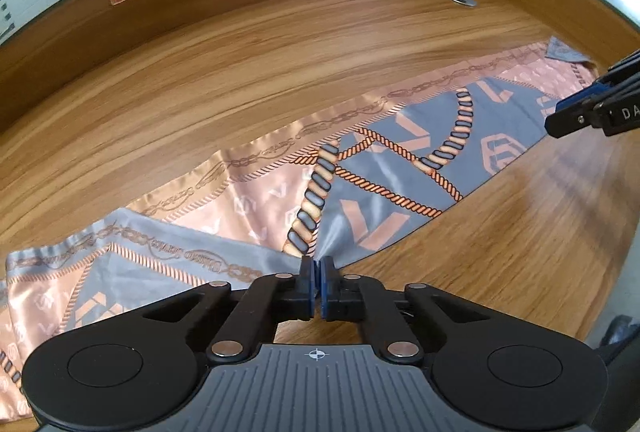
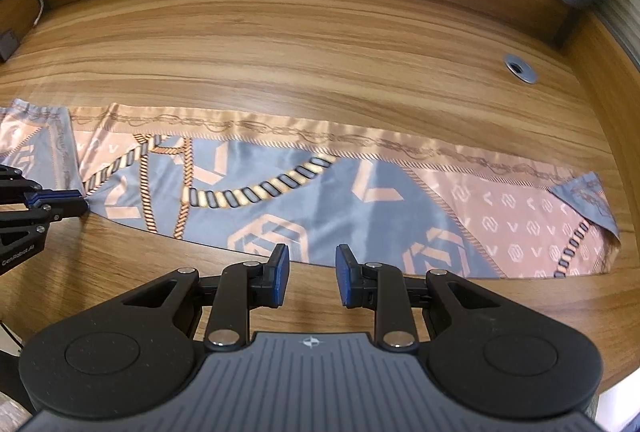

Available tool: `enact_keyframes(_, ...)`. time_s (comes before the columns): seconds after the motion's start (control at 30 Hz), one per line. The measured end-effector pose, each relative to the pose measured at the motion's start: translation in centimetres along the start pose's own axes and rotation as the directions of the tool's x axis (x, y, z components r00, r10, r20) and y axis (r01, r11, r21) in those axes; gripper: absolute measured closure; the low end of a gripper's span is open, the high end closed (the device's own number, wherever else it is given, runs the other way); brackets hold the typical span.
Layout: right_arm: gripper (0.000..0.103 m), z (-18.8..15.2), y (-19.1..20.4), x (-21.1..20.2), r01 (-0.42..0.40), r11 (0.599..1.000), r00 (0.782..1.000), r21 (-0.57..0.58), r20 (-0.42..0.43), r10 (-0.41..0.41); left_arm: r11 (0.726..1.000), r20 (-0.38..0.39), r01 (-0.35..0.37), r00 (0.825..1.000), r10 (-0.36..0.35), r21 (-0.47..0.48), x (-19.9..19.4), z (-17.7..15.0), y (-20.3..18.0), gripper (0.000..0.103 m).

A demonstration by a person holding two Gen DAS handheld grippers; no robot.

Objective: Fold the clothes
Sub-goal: 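Grasp the middle of the scarf with the left gripper and lift it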

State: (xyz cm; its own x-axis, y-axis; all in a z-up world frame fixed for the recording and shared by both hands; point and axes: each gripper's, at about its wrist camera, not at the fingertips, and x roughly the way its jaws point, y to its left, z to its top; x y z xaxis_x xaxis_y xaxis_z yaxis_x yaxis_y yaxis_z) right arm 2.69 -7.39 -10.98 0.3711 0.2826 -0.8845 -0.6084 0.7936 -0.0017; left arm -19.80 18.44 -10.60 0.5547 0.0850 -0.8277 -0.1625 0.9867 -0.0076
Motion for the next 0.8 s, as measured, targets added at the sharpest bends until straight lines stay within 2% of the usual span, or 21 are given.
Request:
enact_keyframes(0.27,0.074,1.2,1.8,0.5,-0.058,0.997,0.998,-0.053,-0.001,0.058,0.994,0.016,0.034,0.999,-0.033,-0.106,-1.4,-0.1,1.8,0.099)
enact_keyframes(0.53,0.073,3.1,5.0,0.9,-0.16,0.982,0.987,-0.105,-0.022,0.158,0.959,0.058,0.126,0.992,-0.115,-0.253,-3.2,-0.1,4.1,0.099)
enact_keyframes(0.8,0.072,5.5,10.1,0.8,-0.267,0.957,0.964,-0.11,-0.039,0.264,0.952,0.087,0.092,0.994,-0.069,-0.29,-4.6,-0.2,6.5,0.1)
